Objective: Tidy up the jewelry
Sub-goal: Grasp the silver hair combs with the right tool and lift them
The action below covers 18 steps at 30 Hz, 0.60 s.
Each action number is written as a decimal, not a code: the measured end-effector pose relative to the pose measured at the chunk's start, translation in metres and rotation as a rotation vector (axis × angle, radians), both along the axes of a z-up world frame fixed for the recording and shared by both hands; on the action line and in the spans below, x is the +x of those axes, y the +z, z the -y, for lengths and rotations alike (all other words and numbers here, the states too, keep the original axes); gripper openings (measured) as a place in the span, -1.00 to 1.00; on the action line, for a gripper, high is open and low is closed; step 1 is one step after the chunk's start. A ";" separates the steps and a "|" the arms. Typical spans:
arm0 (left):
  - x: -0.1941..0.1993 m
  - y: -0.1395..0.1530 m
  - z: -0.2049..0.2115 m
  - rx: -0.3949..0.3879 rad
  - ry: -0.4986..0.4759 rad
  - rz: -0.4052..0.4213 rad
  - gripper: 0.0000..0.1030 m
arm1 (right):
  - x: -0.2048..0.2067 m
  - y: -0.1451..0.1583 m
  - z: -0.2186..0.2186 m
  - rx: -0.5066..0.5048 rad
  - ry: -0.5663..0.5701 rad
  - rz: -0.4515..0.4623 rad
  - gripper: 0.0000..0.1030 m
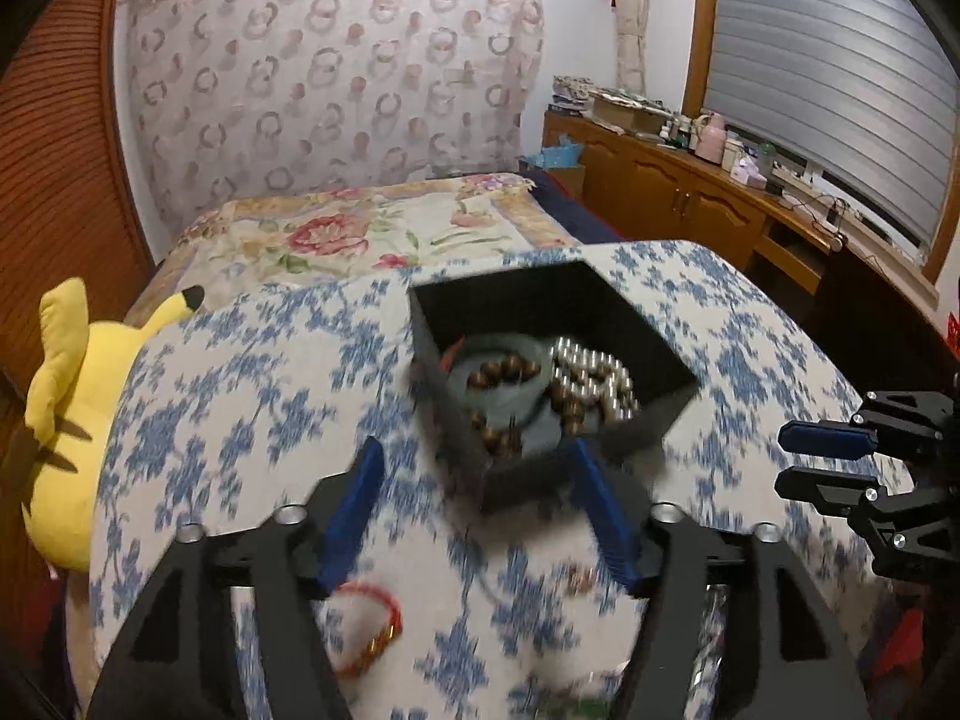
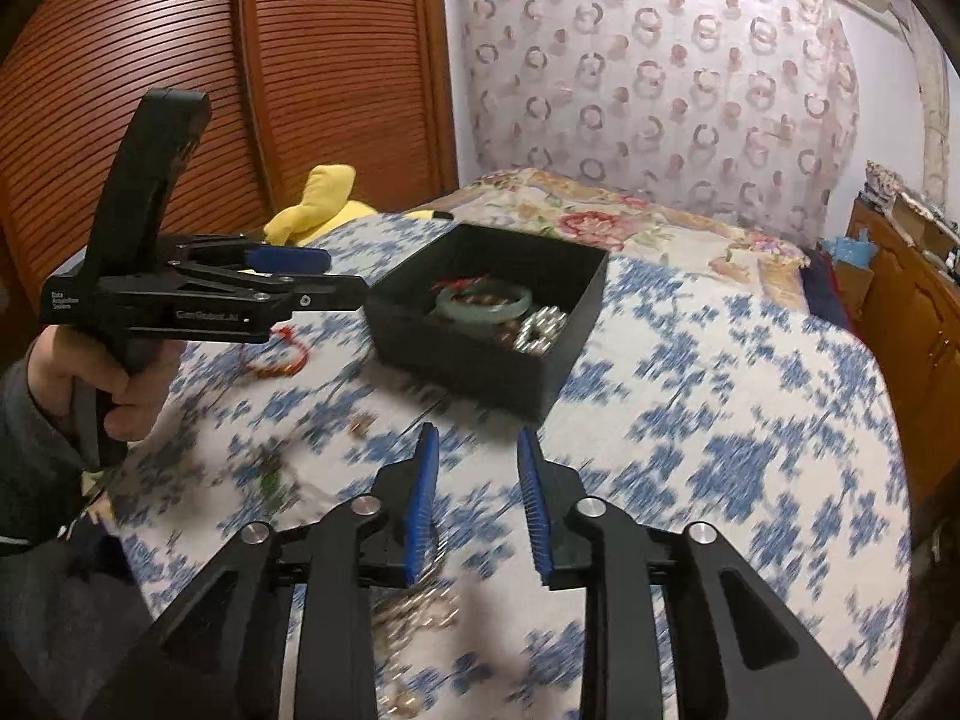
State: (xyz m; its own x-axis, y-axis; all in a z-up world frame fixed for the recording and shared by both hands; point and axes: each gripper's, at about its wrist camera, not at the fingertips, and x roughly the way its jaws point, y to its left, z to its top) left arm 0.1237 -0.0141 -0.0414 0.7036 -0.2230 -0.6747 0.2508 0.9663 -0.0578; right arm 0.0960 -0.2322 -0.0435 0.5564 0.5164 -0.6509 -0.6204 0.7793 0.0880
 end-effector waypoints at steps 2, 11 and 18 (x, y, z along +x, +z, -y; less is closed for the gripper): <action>-0.011 -0.007 -0.005 -0.001 -0.002 -0.010 0.45 | -0.007 -0.005 -0.001 0.002 0.006 -0.012 -0.42; -0.051 -0.037 -0.021 0.027 0.001 -0.074 0.64 | -0.027 -0.020 -0.007 -0.009 0.020 -0.046 -0.35; -0.068 -0.050 -0.020 0.040 -0.007 -0.113 0.66 | -0.044 -0.025 -0.018 -0.030 0.060 -0.046 -0.11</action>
